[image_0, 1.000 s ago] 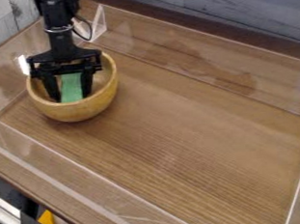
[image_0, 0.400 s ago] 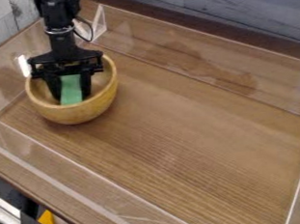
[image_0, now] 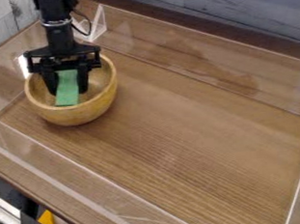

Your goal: Remove the green block from inside the brown bowl and put it on the table

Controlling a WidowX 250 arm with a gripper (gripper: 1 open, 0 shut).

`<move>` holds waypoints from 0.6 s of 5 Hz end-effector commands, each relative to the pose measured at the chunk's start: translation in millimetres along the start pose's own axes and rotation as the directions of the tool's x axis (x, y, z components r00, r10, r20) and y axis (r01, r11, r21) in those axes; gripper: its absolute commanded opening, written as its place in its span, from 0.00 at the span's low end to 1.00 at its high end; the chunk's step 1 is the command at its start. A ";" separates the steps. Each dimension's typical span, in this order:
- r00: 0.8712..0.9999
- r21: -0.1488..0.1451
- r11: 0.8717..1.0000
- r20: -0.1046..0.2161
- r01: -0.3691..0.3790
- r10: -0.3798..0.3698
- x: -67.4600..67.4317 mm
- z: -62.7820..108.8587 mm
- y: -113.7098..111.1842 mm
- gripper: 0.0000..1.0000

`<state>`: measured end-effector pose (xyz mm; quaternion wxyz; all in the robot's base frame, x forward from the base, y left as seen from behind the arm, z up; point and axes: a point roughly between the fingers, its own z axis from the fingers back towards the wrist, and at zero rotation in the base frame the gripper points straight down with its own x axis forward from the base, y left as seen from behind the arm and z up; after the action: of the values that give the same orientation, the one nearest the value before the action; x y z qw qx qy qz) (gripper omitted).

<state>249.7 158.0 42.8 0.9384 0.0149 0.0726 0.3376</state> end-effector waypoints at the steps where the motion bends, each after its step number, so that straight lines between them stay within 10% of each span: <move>1: 0.995 -0.011 0.999 0.093 0.034 -0.033 5.3 33.8 -12.1 0.00; 3: 0.988 -0.059 0.994 0.136 0.088 -0.079 -11.4 77.1 -15.5 0.00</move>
<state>255.8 138.8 101.9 0.9527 -0.0027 0.0299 0.3023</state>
